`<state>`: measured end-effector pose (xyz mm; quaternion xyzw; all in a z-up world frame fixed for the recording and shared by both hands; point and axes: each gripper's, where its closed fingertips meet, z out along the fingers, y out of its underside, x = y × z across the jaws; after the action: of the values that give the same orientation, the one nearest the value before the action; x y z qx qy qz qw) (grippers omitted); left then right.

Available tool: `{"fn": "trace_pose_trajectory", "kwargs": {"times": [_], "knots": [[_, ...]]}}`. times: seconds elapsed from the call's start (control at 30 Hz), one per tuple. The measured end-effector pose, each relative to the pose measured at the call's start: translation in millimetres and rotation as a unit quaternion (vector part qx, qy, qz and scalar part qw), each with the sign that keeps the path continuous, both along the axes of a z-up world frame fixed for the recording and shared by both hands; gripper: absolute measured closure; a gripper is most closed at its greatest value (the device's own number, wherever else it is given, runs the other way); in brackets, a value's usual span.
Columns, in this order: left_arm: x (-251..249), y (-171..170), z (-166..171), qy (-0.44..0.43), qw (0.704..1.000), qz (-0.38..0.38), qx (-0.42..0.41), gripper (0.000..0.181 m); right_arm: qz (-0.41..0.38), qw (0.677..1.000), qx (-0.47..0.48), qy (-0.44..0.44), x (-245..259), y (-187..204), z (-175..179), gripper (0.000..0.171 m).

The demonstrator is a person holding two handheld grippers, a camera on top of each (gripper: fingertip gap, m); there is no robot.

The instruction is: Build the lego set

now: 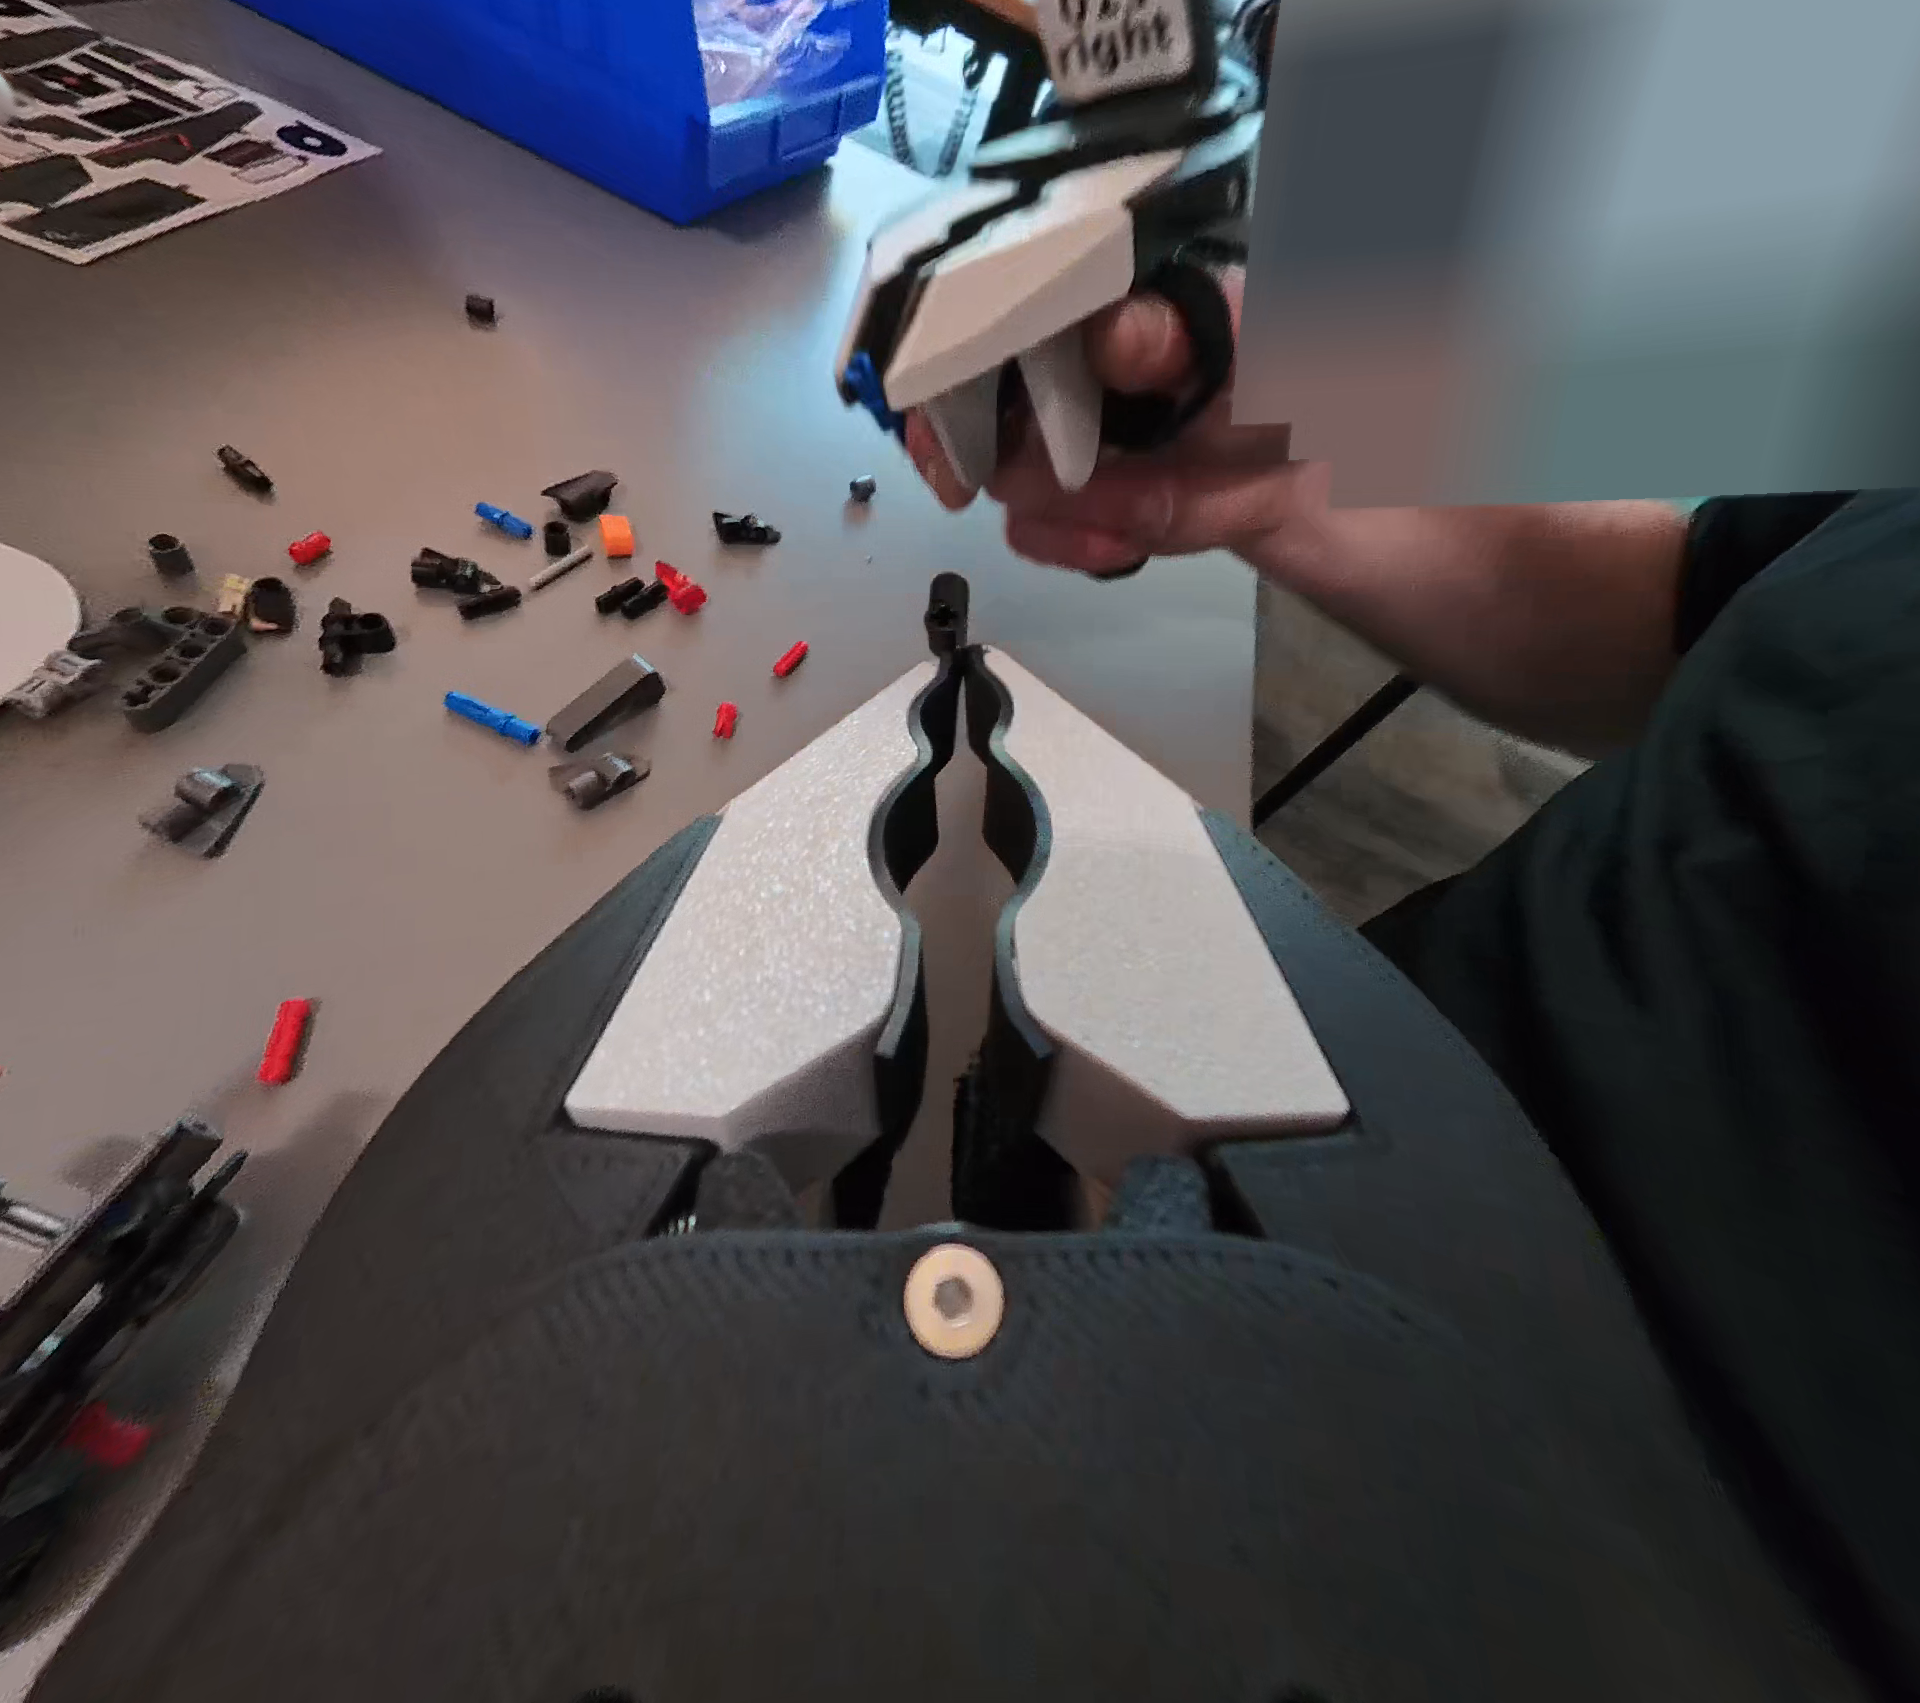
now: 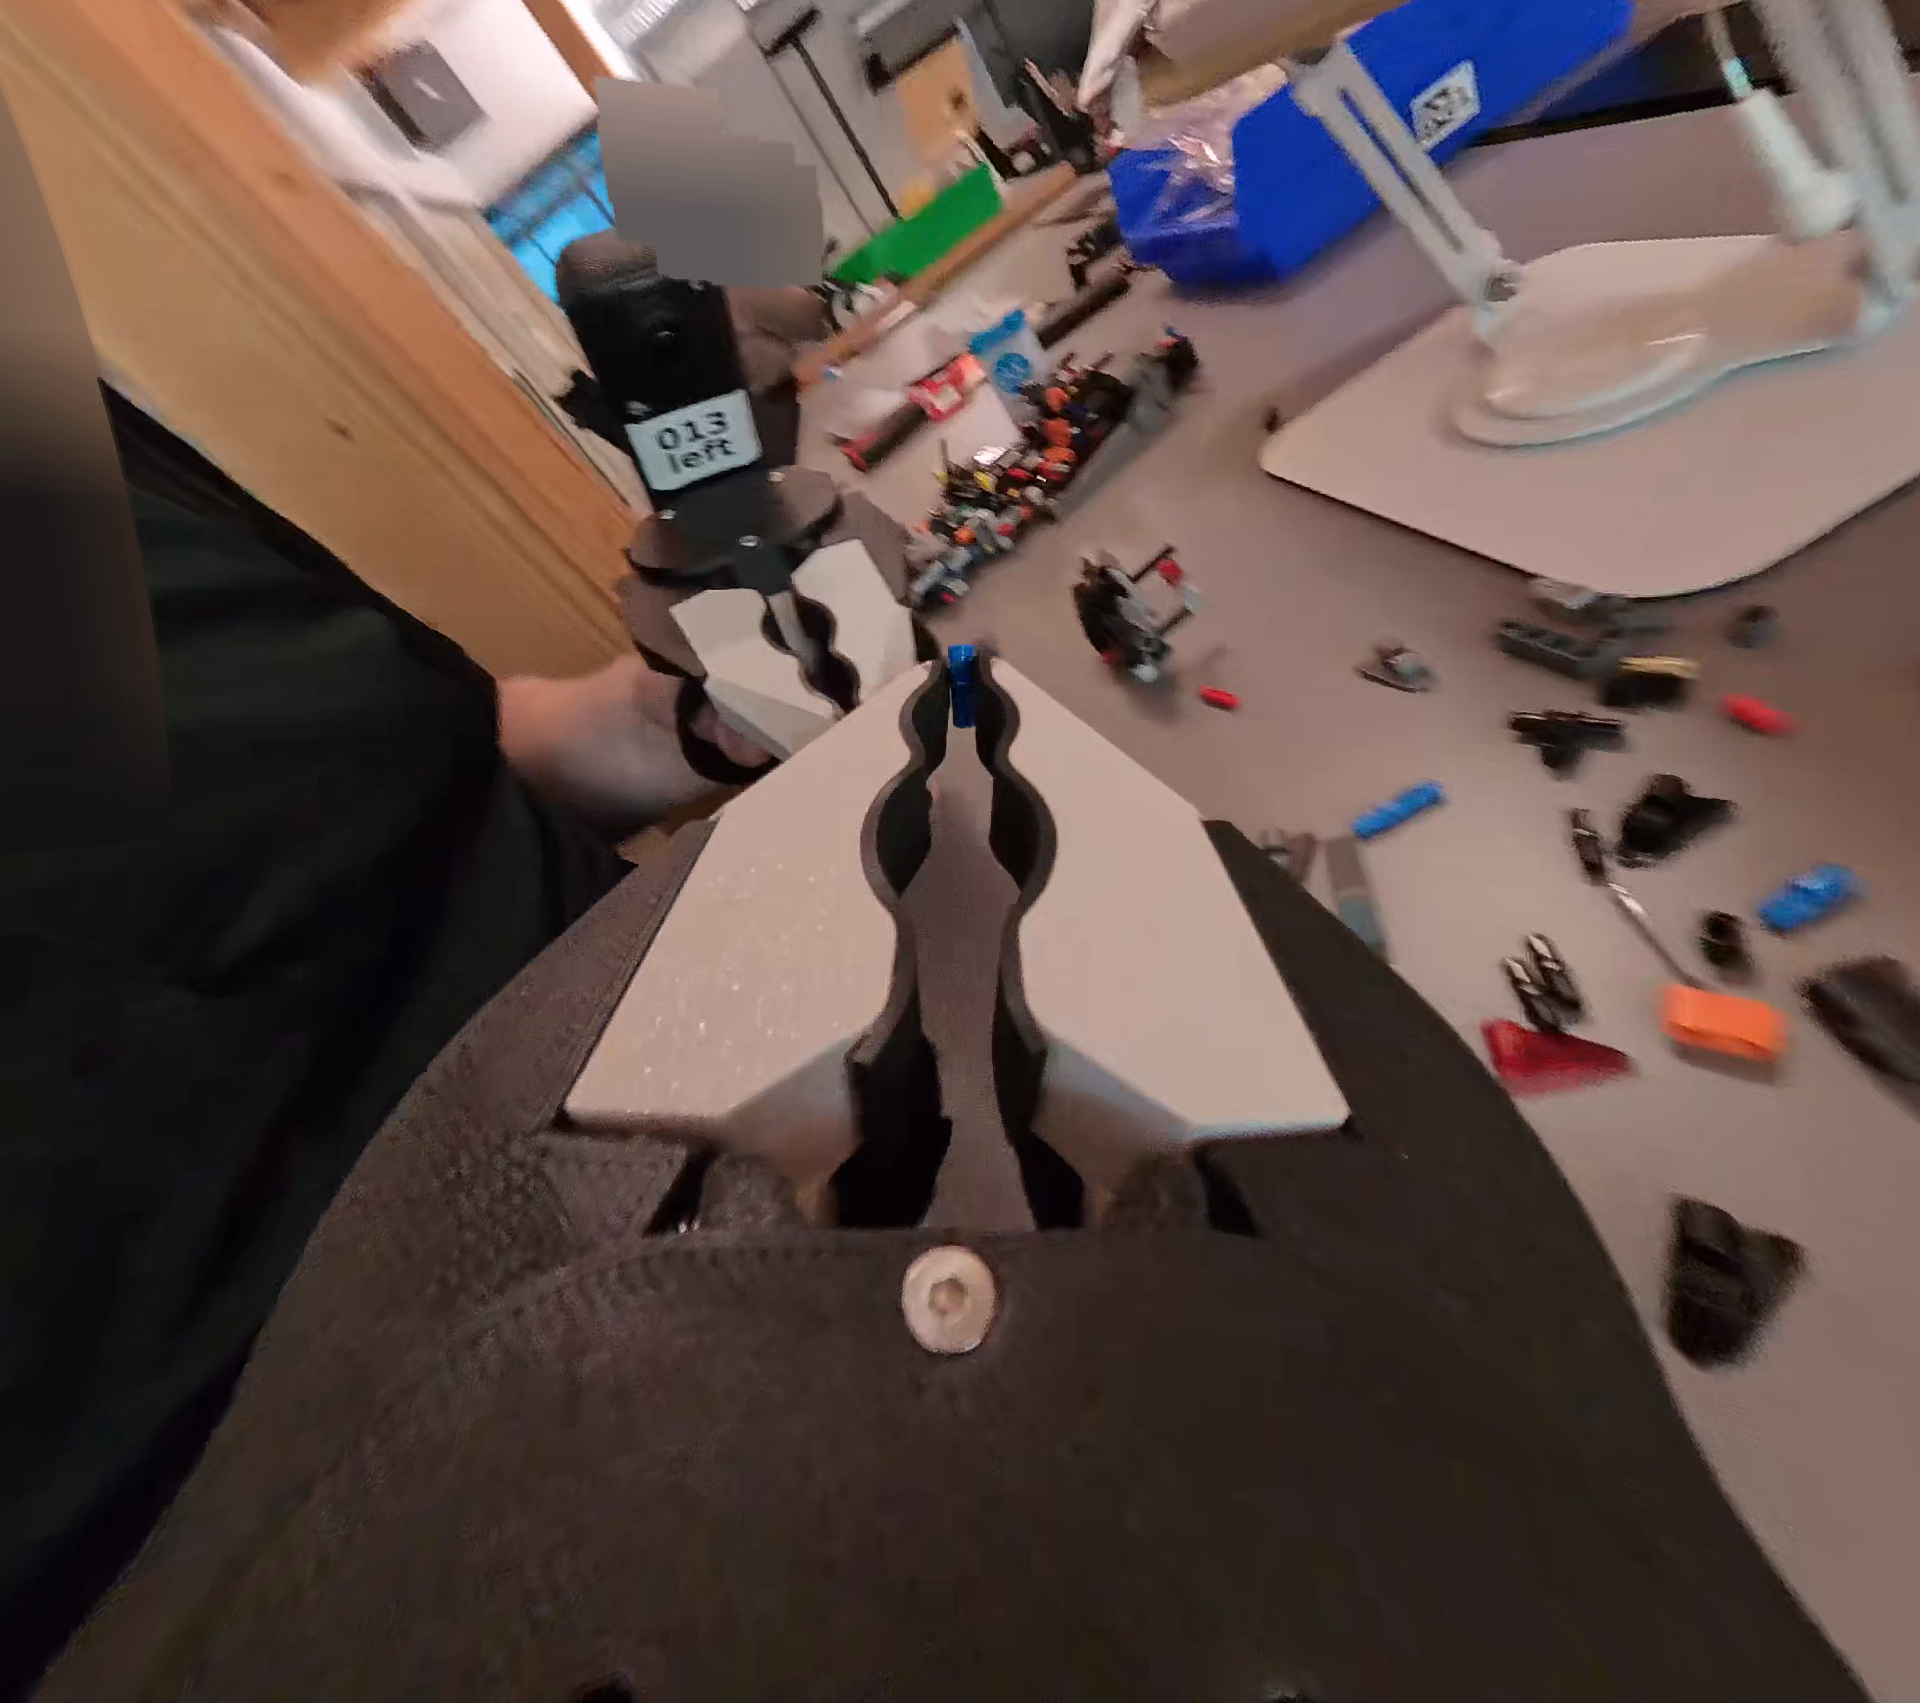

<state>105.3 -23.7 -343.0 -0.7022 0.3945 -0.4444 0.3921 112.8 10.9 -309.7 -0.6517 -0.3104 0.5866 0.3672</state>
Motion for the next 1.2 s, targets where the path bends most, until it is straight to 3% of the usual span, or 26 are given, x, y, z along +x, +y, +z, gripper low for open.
{"fn": "trace_pose_trajectory", "kwargs": {"times": [0.4, 1.2], "knots": [[-9.6, 4.4, 37.7, -0.023, 0.999, -0.029, -0.005, 0.181, 0.074, 0.990, -0.041, 0.114, -25.8, -19.4, 26.4, 0.170], [-16.3, 9.8, 52.1, -0.038, 0.999, -0.034, 0.002, 0.181, 0.100, 0.978, -0.061, 0.175, -35.7, -14.1, 39.5, 0.170]]}}
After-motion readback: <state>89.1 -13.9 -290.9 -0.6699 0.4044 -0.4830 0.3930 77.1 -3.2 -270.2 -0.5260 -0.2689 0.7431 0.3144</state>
